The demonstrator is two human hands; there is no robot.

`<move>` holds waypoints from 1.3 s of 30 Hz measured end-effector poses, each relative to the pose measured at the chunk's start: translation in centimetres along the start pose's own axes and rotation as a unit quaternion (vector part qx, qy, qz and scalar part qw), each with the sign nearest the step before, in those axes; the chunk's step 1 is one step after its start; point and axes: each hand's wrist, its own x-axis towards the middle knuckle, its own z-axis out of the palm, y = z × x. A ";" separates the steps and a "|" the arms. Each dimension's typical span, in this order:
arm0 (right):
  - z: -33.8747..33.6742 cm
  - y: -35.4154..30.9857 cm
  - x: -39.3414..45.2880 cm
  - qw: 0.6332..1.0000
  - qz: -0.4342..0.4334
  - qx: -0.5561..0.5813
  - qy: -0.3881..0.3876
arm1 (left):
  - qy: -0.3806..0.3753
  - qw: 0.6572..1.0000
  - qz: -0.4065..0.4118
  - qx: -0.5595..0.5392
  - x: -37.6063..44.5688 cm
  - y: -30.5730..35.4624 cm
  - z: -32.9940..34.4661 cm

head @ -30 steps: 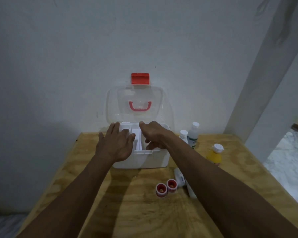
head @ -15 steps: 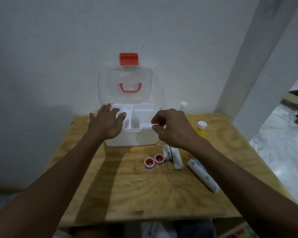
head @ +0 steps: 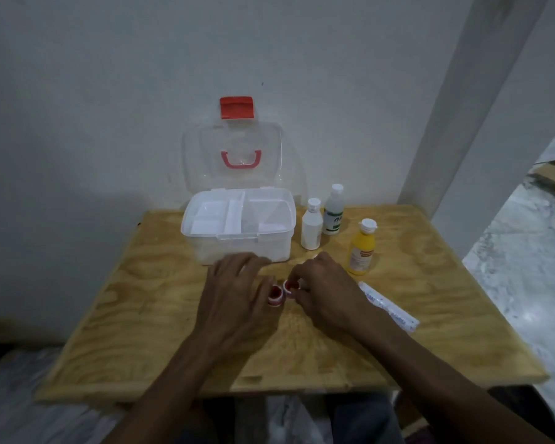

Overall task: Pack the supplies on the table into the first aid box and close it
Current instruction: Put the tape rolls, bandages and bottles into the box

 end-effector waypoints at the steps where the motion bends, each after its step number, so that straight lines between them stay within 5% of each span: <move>1: 0.2 0.0 -0.2 1.000 -0.009 -0.012 0.006 | -0.028 1.000 -0.003 -0.006 -0.7 0.1 0.4; 17: 1.0 0.4 -0.3 0.996 -0.063 -0.065 0.003 | -0.129 0.991 -0.014 -0.012 -1.8 0.2 0.4; 31: -4.7 -5.1 6.5 0.987 -0.113 0.006 0.114 | 0.054 0.995 -0.040 -0.072 3.5 -3.5 -7.4; 39: -4.1 -7.2 15.7 0.990 -0.112 0.000 0.091 | 0.024 0.993 -0.111 -0.029 10.1 -9.0 -8.4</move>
